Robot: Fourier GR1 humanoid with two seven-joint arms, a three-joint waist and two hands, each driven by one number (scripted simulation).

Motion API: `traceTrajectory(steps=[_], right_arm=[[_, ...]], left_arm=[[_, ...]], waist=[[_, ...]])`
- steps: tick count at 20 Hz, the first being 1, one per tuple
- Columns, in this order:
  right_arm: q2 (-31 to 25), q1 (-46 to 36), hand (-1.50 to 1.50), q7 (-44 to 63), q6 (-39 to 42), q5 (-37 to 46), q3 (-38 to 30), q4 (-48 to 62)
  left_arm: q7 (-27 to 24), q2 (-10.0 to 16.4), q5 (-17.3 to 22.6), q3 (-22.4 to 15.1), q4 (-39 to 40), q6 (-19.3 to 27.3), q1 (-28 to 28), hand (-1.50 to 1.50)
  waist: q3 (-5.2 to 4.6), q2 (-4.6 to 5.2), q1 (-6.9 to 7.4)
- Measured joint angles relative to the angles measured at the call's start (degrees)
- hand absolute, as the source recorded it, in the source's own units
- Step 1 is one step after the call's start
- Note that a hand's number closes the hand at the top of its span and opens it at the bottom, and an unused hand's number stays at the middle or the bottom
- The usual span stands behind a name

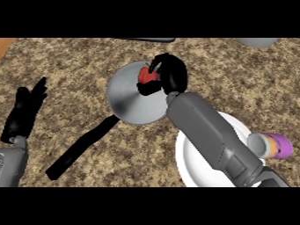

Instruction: Pick the bell pepper from the plate and place it in the pan

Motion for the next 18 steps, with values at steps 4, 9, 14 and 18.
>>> traceTrajectory(steps=[4, 9, 14, 18], right_arm=[[0.0, -0.3, -1.50, -3.7, -1.1, -6.7, 0.8, 2.8], [0.0, -1.3, -1.50, -8.6, -3.7, -12.5, 1.4, 5.0], [0.0, -1.6, -1.50, -14.6, -8.7, -17.8, 1.0, 4.7], [0.0, -2.5, -1.50, -19.0, -13.4, -21.7, 0.0, 4.8]], left_arm=[[-0.3, -0.4, -0.4, -0.8, 0.3, -0.1, -0.7, 0.00], [-0.2, -0.6, -0.5, -1.2, 0.5, -0.6, -1.8, 0.00], [-0.4, -0.6, -0.4, -1.0, 1.3, -0.7, -2.4, 0.00], [-0.4, -0.4, -0.6, -0.8, 1.8, -0.7, -2.0, 0.00]], waist=[[0.02, 0.41, 1.40], [0.04, 0.70, 2.57], [0.06, 0.72, 2.64], [0.04, 0.45, 2.05]])
